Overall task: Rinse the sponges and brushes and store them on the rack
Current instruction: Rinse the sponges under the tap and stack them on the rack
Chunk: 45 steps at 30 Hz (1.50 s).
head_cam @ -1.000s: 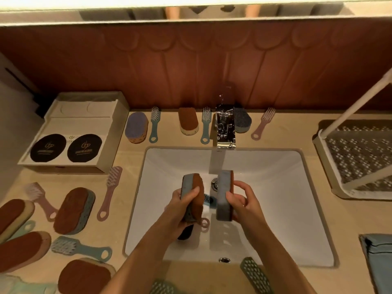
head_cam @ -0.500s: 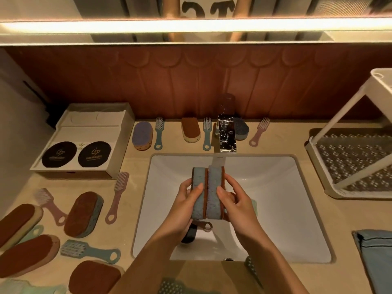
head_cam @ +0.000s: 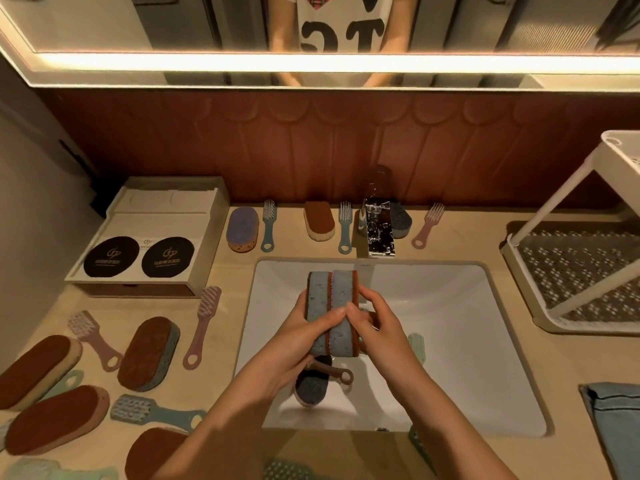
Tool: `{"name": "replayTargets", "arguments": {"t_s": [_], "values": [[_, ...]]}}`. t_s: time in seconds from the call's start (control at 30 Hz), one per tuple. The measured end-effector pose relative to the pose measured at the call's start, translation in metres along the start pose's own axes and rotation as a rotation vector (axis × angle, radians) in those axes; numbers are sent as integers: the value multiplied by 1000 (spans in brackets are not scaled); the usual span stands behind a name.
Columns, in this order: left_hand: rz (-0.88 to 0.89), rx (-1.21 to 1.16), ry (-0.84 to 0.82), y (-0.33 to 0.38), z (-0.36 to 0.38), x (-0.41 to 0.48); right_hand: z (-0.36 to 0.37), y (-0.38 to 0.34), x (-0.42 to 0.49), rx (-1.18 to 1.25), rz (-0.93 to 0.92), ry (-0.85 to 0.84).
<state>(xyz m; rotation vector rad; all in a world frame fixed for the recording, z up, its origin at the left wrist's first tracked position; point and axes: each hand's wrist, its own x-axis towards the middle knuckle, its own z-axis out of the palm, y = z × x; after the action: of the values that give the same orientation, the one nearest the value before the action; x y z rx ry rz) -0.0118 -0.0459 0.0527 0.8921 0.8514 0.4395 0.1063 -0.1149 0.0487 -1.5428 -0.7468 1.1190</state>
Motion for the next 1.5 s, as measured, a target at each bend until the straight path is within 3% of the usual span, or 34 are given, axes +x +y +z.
{"name": "replayTargets", "arguments": {"t_s": [0.2,0.43,0.7,0.83,1.03,1.2,1.5], "values": [[29,234,-12,23,-22,1,-16,-25,9,-229,-20,14],[67,697,-338,79,-32,-11,-17,-65,13,-269,-47,-344],[-77,982,-518,110,-20,-5,-19,-71,8,-234,-79,-297],[-68,880,-406,111,1,-4,-35,-76,7,-166,-67,-193],[263,734,-69,106,46,4,-80,-97,5,-95,-99,-52],[509,749,-140,103,87,6,-130,-118,7,23,-98,72],[831,995,49,129,182,28,-227,-166,9,-35,-170,58]]}}
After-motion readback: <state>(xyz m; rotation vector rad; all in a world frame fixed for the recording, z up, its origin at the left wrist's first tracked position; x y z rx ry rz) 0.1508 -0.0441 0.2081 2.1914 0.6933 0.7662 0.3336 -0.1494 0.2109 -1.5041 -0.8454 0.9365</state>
